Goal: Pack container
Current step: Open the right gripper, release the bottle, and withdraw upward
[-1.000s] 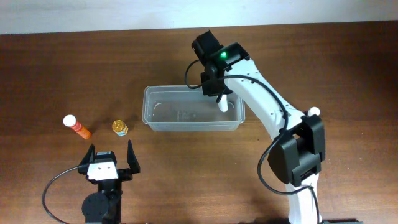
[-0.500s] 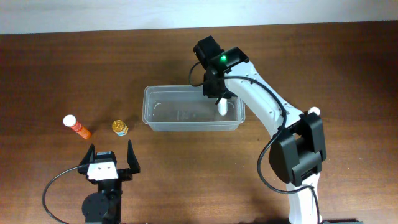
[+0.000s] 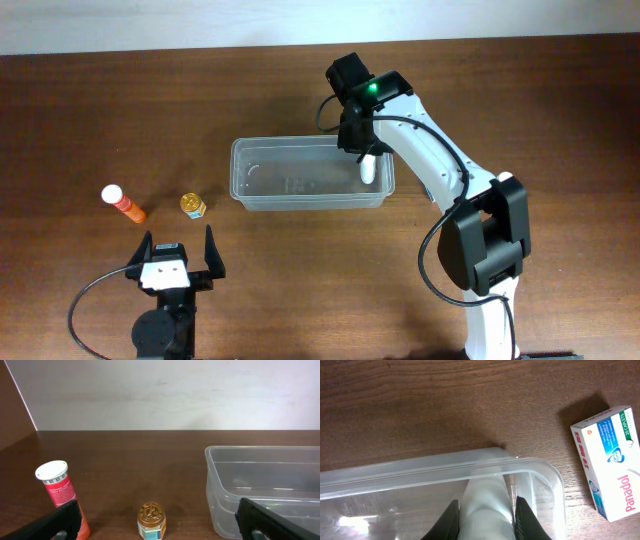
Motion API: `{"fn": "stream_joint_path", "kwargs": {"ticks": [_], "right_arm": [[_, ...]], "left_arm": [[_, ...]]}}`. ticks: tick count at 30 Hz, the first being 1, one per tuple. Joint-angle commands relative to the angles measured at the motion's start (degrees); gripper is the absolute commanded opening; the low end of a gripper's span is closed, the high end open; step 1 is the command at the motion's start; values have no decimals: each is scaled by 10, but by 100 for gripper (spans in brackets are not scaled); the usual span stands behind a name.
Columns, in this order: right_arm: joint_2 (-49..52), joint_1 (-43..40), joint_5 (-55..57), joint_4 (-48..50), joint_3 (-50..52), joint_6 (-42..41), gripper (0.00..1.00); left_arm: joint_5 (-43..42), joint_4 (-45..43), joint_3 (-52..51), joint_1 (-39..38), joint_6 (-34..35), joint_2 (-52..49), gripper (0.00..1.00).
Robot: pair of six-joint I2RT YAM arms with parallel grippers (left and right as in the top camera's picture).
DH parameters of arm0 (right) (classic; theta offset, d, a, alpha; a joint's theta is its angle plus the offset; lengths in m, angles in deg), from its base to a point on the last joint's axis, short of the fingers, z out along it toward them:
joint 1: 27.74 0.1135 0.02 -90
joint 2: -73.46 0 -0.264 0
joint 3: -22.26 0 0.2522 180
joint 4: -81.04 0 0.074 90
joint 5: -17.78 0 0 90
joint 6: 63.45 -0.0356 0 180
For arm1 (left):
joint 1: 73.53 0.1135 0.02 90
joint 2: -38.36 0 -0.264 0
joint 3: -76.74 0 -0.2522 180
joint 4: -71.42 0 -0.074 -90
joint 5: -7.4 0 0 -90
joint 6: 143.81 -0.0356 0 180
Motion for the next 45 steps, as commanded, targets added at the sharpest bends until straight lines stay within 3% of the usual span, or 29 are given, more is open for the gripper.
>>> {"fn": "stream_joint_path", "kwargs": {"ticks": [1, 13, 24, 27, 28, 33, 41, 45], "right_arm": [[-9, 0, 3, 0, 2, 6, 19], [-9, 0, 3, -9, 2, 6, 31], [-20, 0, 2, -27, -7, 24, 36], [-36, 0, 1, -46, -29, 37, 45], [-48, 0, 1, -61, -47, 50, 55], [-79, -7, 1, -141, -145, 85, 74], [-94, -63, 2, -313, -333, 127, 84], [-130, -102, -47, -316, -355, 174, 90]], "left_arm": [[-6, -2, -4, 3, -11, 4, 99], [-6, -2, -4, 3, -11, 4, 99], [-6, -2, -4, 3, -11, 4, 99], [-6, -2, -4, 3, -11, 4, 99], [-6, -2, -4, 3, -11, 4, 99], [-6, -2, -4, 3, -11, 4, 99], [-6, -2, -4, 3, -11, 4, 99], [-6, -2, -4, 3, -11, 4, 99]]}}
